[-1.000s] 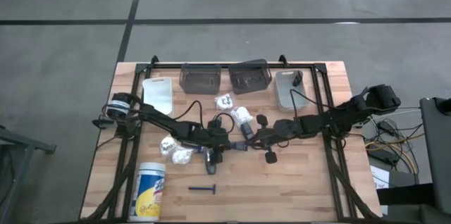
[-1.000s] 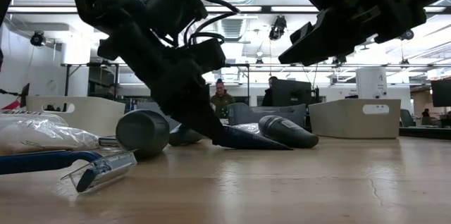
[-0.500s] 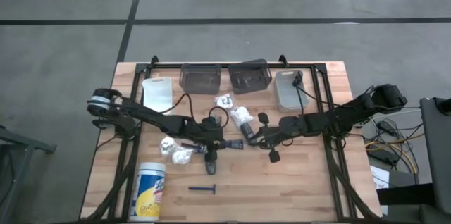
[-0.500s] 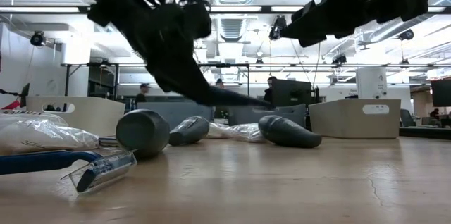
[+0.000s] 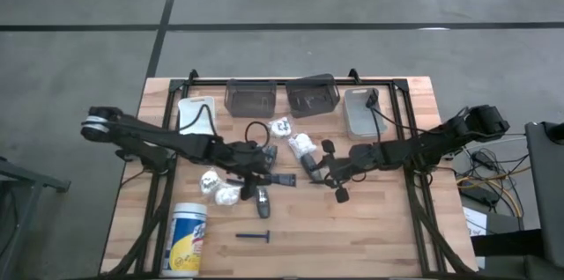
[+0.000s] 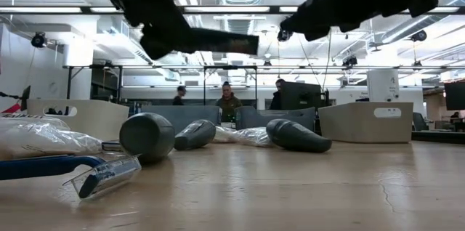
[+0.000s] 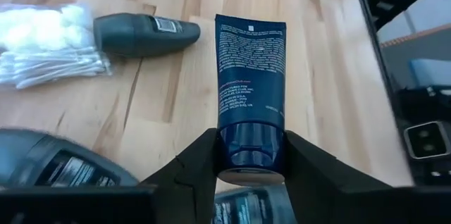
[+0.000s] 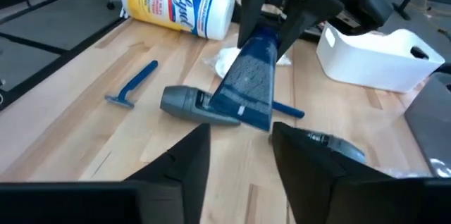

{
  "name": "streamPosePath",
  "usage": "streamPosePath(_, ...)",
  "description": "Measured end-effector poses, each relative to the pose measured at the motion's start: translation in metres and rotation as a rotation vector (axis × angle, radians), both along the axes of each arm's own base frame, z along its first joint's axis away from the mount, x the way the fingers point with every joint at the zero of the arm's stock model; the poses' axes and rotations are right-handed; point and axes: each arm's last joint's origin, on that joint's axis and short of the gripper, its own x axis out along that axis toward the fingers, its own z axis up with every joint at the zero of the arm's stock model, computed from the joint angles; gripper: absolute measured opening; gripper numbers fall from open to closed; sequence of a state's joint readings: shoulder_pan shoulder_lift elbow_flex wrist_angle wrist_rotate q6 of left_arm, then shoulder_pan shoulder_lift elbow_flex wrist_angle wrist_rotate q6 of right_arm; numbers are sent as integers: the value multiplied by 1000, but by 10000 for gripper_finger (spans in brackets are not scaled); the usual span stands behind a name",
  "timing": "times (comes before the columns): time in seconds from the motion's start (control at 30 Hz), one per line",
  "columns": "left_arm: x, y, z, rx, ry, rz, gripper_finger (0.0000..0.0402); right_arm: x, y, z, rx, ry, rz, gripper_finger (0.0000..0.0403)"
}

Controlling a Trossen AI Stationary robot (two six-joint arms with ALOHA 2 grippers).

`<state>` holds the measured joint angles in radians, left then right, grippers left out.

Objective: Pick & Place Travel size toiletries
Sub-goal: Put the blue shave cream into the gray bin

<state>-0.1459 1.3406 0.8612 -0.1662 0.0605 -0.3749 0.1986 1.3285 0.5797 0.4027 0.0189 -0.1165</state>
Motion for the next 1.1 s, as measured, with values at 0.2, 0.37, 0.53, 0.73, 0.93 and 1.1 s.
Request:
streamPosePath(0.2, -12, 1, 17, -77, -34, 21, 141, 4, 1, 8, -99, -46, 37, 197)
streamPosePath(0.37, -19, 1, 27, -184, -48, 16, 140, 12, 2, 10, -262, -129, 88, 210)
streamPosePath(0.53, -23, 1, 33, -241, -56, 32, 140, 23, 4, 13, -353, -267, 91, 203)
streamPosePath(0.73, -22, 2, 46, -265, -174, 21, 140, 42, 8, 11, -406, -284, 102, 187)
streamPosePath(0.93, -25, 3, 51, -285, -194, 28, 140, 60, 11, 17, -413, -297, 95, 169)
streamPosePath(1.1, -28, 4, 53, -287, -199, 33, 140, 56, 11, 27, -416, -297, 97, 137)
